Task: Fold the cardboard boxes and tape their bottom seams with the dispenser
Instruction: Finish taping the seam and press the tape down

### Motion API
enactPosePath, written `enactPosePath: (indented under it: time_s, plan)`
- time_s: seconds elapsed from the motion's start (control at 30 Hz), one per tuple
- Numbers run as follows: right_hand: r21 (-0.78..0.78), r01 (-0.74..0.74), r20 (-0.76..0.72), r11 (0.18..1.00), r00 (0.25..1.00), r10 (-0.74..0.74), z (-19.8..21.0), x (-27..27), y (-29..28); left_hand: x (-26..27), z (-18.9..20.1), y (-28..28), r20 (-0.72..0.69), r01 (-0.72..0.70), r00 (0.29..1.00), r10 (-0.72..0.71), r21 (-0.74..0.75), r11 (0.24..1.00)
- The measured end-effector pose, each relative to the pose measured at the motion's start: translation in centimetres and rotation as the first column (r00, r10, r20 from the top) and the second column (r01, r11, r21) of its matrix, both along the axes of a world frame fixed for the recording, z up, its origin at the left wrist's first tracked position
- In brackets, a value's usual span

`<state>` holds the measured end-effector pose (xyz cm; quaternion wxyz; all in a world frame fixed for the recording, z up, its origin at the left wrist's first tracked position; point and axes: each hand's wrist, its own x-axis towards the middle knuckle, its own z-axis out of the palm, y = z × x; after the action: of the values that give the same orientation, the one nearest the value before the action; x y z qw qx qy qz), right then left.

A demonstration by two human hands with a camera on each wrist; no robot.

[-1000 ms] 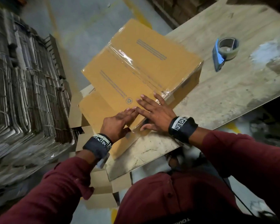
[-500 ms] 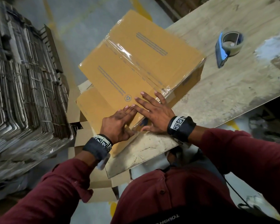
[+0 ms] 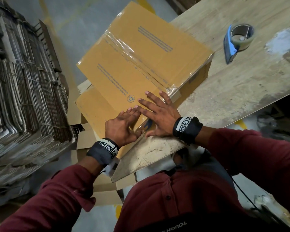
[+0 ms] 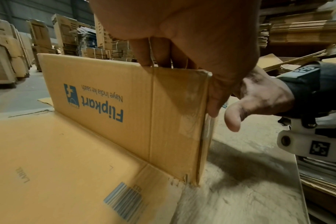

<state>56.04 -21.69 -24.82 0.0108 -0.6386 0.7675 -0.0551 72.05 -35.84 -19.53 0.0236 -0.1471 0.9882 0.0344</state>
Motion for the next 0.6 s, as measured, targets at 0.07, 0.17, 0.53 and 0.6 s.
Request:
enactPosePath:
  time_s: [0.07, 0.17, 0.53, 0.6]
  plan:
    - [0.033, 0.038, -0.009, 0.999, 0.999, -0.037, 0.1, 0.4, -0.3, 0.0, -0.1, 0.1, -0.015, 0.019, 1.0, -0.019, -0.023, 1.0]
    - [0.056, 0.102, 0.009, 0.993, 0.995, -0.103, 0.1, 1.2, -0.5, 0.0, -0.1, -0.1, -0.036, 0.035, 0.999, -0.037, -0.053, 0.998]
    - [0.009, 0.092, 0.013, 0.996, 0.996, -0.093, -0.6, 1.3, 0.1, 0.7, 1.2, -2.0, -0.047, 0.122, 0.992, -0.118, 0.093, 0.988]
    - [-0.016, 0.095, 0.036, 0.995, 0.995, -0.094, -0.5, 1.3, 0.2, 1.3, 1.0, -2.0, -0.052, 0.159, 0.987, -0.155, 0.097, 0.982]
